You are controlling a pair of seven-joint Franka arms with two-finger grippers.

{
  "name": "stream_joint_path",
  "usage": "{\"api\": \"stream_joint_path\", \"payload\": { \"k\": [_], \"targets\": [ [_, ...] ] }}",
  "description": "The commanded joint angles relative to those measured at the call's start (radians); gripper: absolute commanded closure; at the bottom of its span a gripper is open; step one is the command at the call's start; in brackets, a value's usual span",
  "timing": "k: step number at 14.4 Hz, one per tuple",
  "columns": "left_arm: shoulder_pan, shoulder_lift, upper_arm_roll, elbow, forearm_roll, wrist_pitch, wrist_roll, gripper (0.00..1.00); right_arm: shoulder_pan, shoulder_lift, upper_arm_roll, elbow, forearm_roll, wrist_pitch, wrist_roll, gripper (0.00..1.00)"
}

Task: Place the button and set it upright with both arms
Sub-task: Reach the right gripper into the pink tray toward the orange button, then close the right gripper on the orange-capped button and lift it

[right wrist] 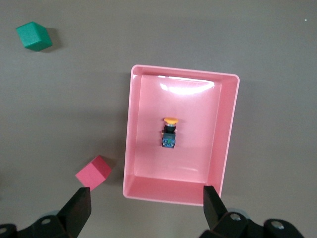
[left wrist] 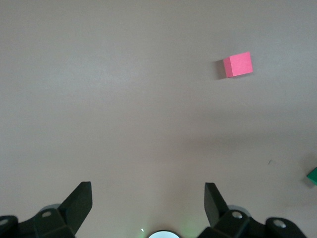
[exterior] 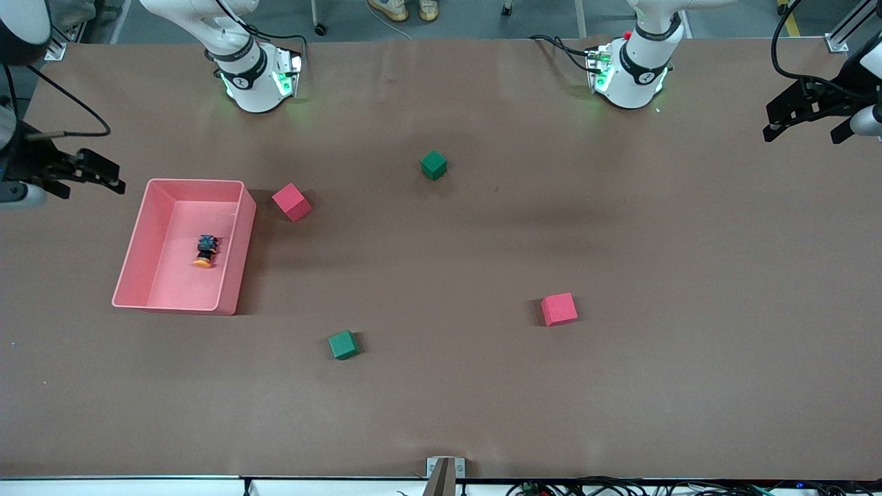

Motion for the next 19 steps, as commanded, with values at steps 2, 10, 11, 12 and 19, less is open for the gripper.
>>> {"api": "stream_joint_path", "payload": {
  "k": [2, 10, 11, 12, 19],
  "targets": [
    [0.006, -0.004, -0.003, 0.0, -0.004, 0.009, 0.007, 0.0, -0.029, -0.021, 0.007, -0.162, 0.001, 0.177, -0.007, 0.0],
    [0.003, 0.0, -0.003, 0.0, -0.001, 0.009, 0.0, 0.0, -0.068, 0.139, 0.007, -0.308, 0.003, 0.46, -0.009, 0.0],
    [0.003, 0.0, -0.003, 0.0, -0.001, 0.009, 0.0, 0.0, -0.071, 0.17, 0.007, -0.309, 0.003, 0.489, -0.009, 0.0],
    [0.003, 0.0, -0.003, 0.001, -0.001, 0.009, 0.0, 0.0, -0.075, 0.196, 0.007, -0.311, 0.003, 0.509, -0.009, 0.0],
    [0.001, 0.003, -0.003, 0.003, -0.001, 0.009, -0.006, 0.0, -0.078, 0.325, 0.01, -0.381, 0.004, 0.67, -0.01, 0.0]
  ]
}}
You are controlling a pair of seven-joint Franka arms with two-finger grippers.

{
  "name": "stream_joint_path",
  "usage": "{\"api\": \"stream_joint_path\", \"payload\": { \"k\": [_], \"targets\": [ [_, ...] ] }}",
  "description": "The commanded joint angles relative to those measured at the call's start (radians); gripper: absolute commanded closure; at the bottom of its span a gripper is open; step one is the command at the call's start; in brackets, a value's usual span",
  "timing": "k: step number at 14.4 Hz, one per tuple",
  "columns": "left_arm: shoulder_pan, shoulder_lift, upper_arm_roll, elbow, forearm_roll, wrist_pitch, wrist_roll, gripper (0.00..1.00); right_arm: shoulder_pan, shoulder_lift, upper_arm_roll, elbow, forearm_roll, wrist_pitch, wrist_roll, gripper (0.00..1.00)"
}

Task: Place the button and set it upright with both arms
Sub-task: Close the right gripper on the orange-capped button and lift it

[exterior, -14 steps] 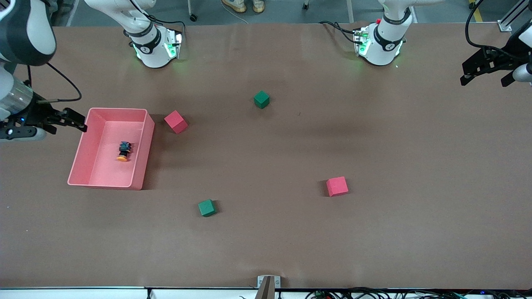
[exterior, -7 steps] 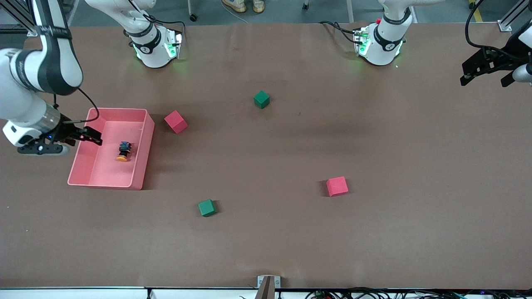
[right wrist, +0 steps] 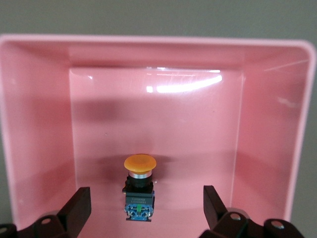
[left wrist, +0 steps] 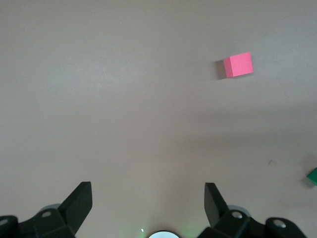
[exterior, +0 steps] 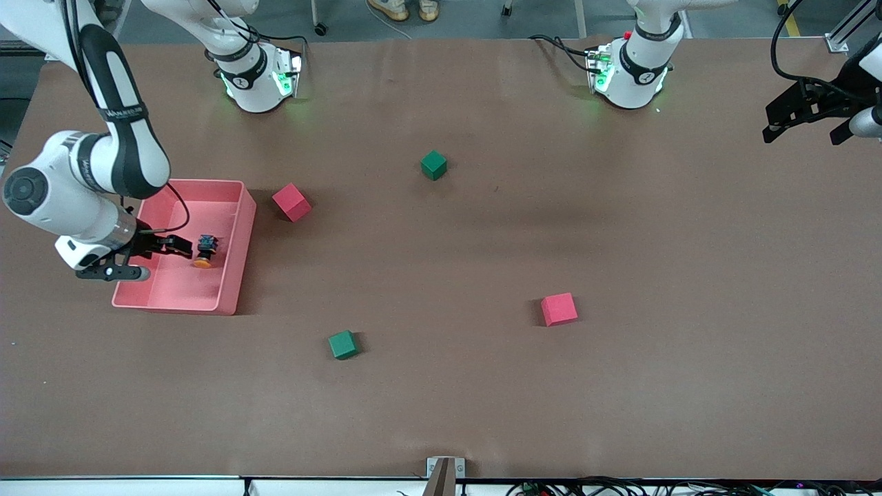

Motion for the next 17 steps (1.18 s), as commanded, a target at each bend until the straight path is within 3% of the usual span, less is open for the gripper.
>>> {"api": "stream_joint_path", "payload": {
  "k": [1, 11, 17],
  "targets": [
    [0.0, 0.0, -0.003, 0.002, 0.0, 0.008, -0.005, 0.0, -0.016, 0.016, 0.014, -0.026, 0.008, 0.027, -0.01, 0.0],
    [-0.002, 0.0, -0.011, 0.0, -0.001, 0.006, -0.021, 0.0, -0.012, 0.13, 0.018, -0.035, 0.012, 0.109, -0.011, 0.0],
    [0.0, 0.008, -0.011, 0.002, -0.006, 0.006, -0.021, 0.0, -0.012, 0.168, 0.021, -0.045, 0.012, 0.178, -0.016, 0.09]
  ]
}}
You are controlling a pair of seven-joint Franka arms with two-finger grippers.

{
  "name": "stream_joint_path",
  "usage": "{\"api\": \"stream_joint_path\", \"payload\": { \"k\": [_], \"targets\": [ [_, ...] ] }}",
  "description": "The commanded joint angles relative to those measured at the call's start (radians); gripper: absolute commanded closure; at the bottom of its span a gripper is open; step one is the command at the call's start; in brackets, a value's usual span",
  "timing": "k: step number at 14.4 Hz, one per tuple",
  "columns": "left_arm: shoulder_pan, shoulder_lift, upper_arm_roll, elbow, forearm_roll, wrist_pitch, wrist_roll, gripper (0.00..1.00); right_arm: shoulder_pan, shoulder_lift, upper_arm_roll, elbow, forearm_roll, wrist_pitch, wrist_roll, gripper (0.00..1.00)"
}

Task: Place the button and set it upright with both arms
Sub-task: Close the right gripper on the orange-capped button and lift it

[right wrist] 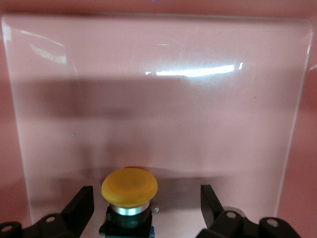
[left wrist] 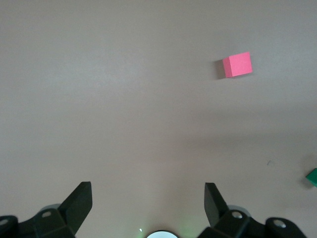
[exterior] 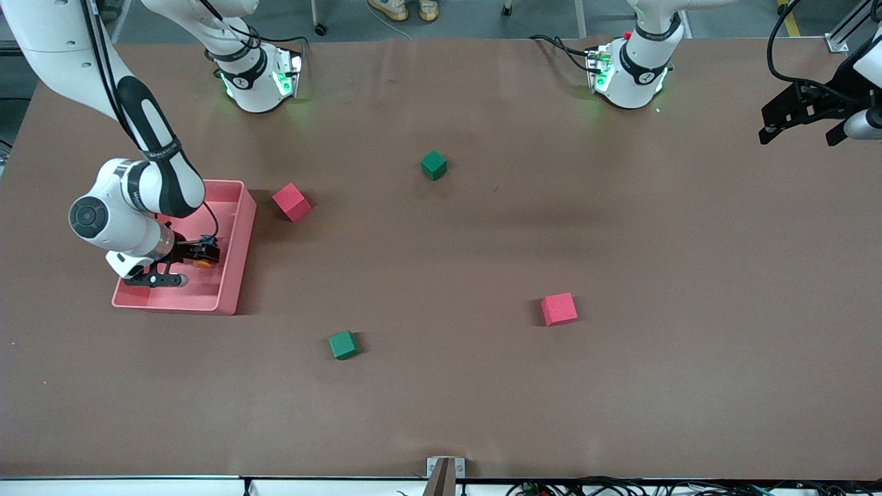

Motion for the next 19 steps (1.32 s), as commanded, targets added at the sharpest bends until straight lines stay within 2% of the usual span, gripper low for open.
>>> {"api": "stream_joint_path", "payload": {
  "k": [1, 3, 8, 11, 13, 19],
  "targets": [
    [0.001, 0.005, -0.004, 0.002, -0.006, 0.008, -0.008, 0.0, -0.01, 0.001, 0.012, -0.02, 0.012, 0.031, -0.016, 0.13],
    [0.003, 0.007, -0.004, 0.004, -0.006, 0.014, -0.008, 0.0, -0.01, 0.006, 0.012, -0.02, 0.012, 0.034, -0.016, 0.23],
    [0.004, 0.009, -0.004, 0.004, -0.007, 0.014, -0.008, 0.0, 0.004, 0.009, 0.012, -0.02, 0.012, 0.038, -0.016, 0.71],
    [0.003, 0.007, -0.004, 0.004, -0.007, 0.014, -0.01, 0.0, 0.02, -0.008, 0.014, -0.016, 0.012, 0.026, -0.013, 0.92],
    [0.003, 0.007, -0.004, 0.004, -0.007, 0.014, -0.01, 0.0, 0.031, -0.04, 0.02, -0.016, 0.012, 0.011, -0.011, 0.97],
    [0.006, 0.007, -0.003, 0.004, -0.004, 0.014, -0.008, 0.0, 0.03, -0.084, 0.02, 0.126, 0.012, -0.265, -0.019, 0.99]
  ]
}}
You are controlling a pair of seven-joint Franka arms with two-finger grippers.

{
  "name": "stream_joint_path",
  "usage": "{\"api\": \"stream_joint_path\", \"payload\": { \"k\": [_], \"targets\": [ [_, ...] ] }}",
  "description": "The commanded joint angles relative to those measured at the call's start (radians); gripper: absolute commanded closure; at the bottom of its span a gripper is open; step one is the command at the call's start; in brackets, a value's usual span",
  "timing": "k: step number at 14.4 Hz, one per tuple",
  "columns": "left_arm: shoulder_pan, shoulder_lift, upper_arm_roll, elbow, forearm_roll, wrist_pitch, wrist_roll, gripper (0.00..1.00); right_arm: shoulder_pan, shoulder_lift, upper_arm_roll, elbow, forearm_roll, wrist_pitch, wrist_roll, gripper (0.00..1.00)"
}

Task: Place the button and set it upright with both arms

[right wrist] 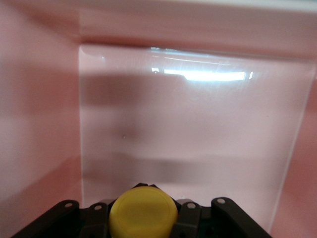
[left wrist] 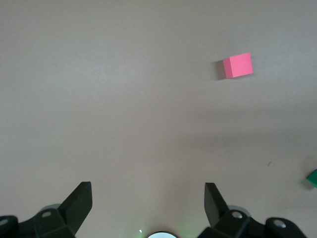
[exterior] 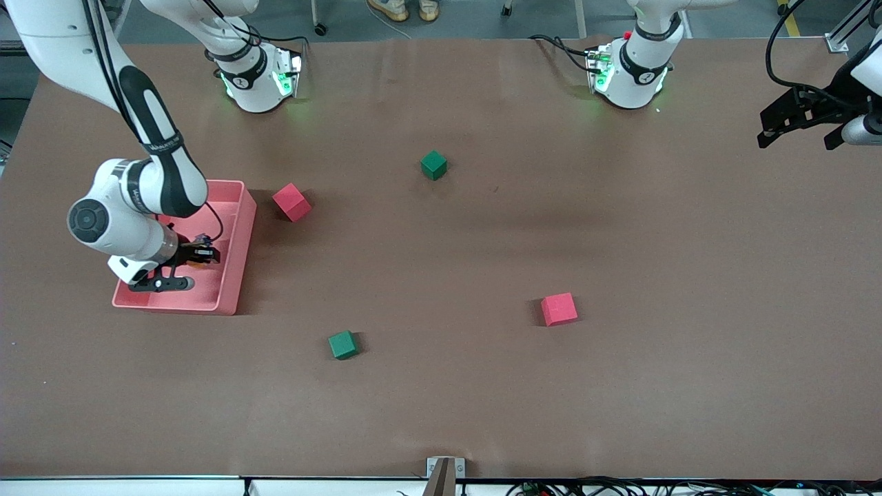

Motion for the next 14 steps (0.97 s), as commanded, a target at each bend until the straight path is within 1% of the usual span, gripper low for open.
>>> {"api": "stream_joint_path", "payload": {
  "k": [1, 3, 4, 5, 6, 7, 9, 12, 14],
  "targets": [
    [0.005, -0.001, -0.003, 0.005, -0.003, 0.007, -0.008, 0.0, -0.005, -0.021, 0.002, 0.044, 0.012, -0.084, -0.022, 0.99],
    [0.005, -0.001, -0.004, 0.004, -0.003, 0.007, -0.008, 0.0, -0.005, -0.033, 0.0, 0.073, 0.012, -0.129, -0.022, 0.99],
    [0.005, -0.001, -0.004, 0.004, -0.004, 0.007, -0.008, 0.0, -0.002, -0.041, 0.0, 0.105, 0.012, -0.178, -0.021, 0.99],
    [0.005, -0.001, -0.004, 0.004, -0.006, 0.007, -0.008, 0.0, 0.0, -0.043, 0.002, 0.161, 0.012, -0.259, -0.018, 0.99],
    [0.005, -0.001, -0.004, 0.005, -0.006, 0.007, -0.008, 0.0, 0.015, -0.04, 0.002, 0.247, 0.013, -0.375, -0.008, 0.99],
    [0.005, -0.001, -0.004, 0.005, -0.006, 0.008, -0.008, 0.0, 0.036, -0.035, 0.002, 0.324, 0.013, -0.461, 0.005, 0.99],
    [0.005, -0.001, -0.004, 0.005, -0.006, 0.008, -0.009, 0.0, 0.088, -0.033, 0.002, 0.421, 0.013, -0.558, 0.051, 0.99],
    [0.002, 0.008, -0.004, 0.005, -0.006, 0.027, -0.008, 0.0, 0.209, -0.02, 0.002, 0.462, 0.024, -0.551, 0.056, 0.99],
    [0.002, 0.016, -0.004, 0.005, -0.004, 0.028, -0.008, 0.0, 0.283, 0.014, 0.002, 0.519, 0.045, -0.552, 0.102, 0.99]
  ]
}}
